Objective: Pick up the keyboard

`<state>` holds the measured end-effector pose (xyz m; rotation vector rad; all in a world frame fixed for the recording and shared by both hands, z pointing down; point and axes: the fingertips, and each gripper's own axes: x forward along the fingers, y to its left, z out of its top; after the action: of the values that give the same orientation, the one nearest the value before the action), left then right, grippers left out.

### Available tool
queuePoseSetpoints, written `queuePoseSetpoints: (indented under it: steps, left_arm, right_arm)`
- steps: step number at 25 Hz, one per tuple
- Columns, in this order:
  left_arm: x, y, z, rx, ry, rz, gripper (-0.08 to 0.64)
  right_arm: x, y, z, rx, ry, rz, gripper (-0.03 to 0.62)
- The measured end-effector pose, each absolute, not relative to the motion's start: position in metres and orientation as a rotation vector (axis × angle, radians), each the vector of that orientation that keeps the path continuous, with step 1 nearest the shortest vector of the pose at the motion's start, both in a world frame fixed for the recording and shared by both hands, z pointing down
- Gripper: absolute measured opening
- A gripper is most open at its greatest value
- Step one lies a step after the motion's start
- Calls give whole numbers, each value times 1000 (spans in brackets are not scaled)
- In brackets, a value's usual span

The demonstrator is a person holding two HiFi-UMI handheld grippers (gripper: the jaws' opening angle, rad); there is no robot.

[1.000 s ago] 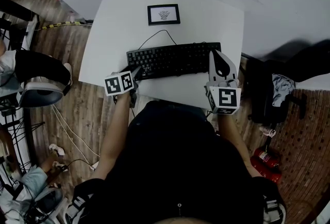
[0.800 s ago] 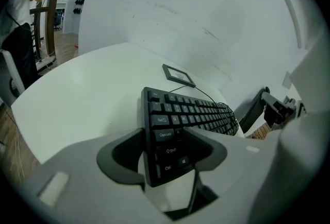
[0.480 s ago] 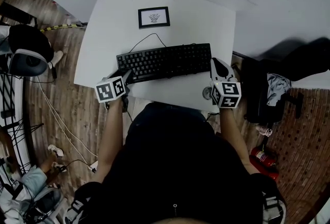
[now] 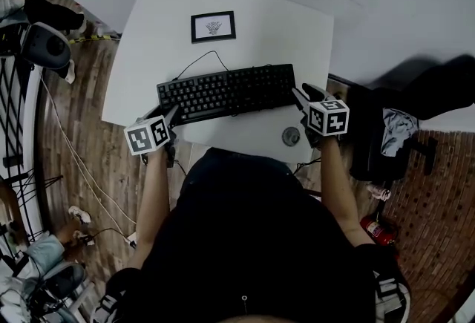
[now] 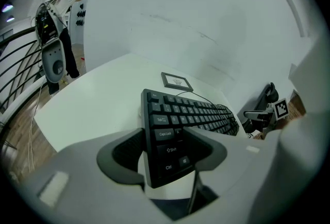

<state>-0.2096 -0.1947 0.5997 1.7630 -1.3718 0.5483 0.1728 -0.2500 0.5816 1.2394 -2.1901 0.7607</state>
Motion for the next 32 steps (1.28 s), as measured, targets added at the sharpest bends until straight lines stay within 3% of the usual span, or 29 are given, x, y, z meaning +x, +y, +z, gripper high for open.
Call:
queuePoseSetpoints:
  steps: [13, 20, 32]
  left_arm:
    - [-209, -187, 596, 1738, -1412, 556, 250]
    - [-208, -183, 594, 1722, -1432, 560, 252]
    - [-207, -180, 596, 1700, -1417, 585, 250]
  right_arm:
    - [169, -259, 632, 945, -2143, 1095, 181]
    - [164, -263, 651, 859, -2083, 1192, 244]
    - [161, -264, 655, 763, -1988, 1183, 245]
